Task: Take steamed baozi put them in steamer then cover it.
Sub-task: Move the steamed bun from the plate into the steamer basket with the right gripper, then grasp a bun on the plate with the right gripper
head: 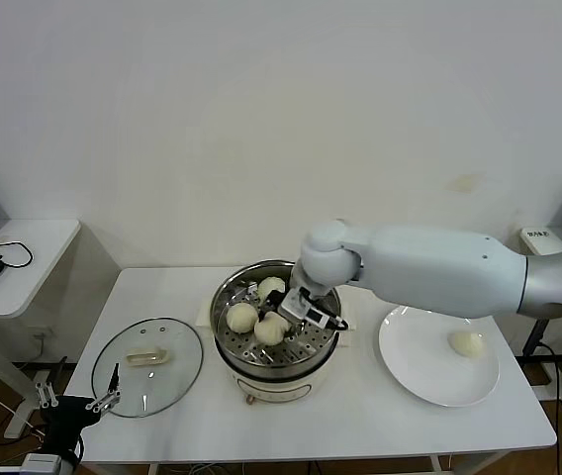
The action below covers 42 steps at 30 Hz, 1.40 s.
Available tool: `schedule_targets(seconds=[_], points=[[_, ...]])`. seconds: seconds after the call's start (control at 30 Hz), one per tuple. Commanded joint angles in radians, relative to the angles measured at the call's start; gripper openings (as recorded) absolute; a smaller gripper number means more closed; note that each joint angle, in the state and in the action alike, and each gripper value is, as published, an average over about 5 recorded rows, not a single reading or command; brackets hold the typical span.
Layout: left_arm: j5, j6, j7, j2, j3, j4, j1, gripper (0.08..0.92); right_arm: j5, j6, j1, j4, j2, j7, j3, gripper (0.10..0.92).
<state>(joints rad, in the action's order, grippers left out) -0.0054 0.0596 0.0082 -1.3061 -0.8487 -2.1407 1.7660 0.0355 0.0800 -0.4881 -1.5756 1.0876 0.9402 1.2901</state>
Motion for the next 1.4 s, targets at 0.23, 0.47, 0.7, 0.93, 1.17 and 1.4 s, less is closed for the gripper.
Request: schedule_targets(seconds=[0.23,0.47,0.7,0.93,1.17,1.4], points=[[-0.001,-0.001,0.000,0.000,0.003,0.006,-0.004,0.823,0.043,0.077,-0.001,0.004,0.034,-0.003,0.033,0.594],[-0.001,-0.001,0.000,0.003,0.003,0.004,-0.005,0.823,0.036,0.090,-0.022,0.010,0.024,-0.006,0.022,0.683],[-0.004,0.000,0.001,0.012,-0.004,0.000,-0.010,0.823,-0.061,0.028,-0.057,0.023,-0.042,0.029,-0.117,0.817],[-0.005,0.002,0.003,0.031,-0.005,-0.008,-0.010,0.823,-0.205,-0.182,-0.103,-0.003,-0.226,0.125,-0.244,0.823],[-0.006,0.003,0.005,0.050,0.022,0.004,-0.030,0.823,-0.182,-0.328,-0.055,-0.049,-0.515,0.155,-0.247,0.823],[-0.009,0.005,0.006,0.070,0.055,0.021,-0.057,0.823,-0.089,-0.351,0.160,-0.094,-0.748,0.147,-0.345,0.823]])
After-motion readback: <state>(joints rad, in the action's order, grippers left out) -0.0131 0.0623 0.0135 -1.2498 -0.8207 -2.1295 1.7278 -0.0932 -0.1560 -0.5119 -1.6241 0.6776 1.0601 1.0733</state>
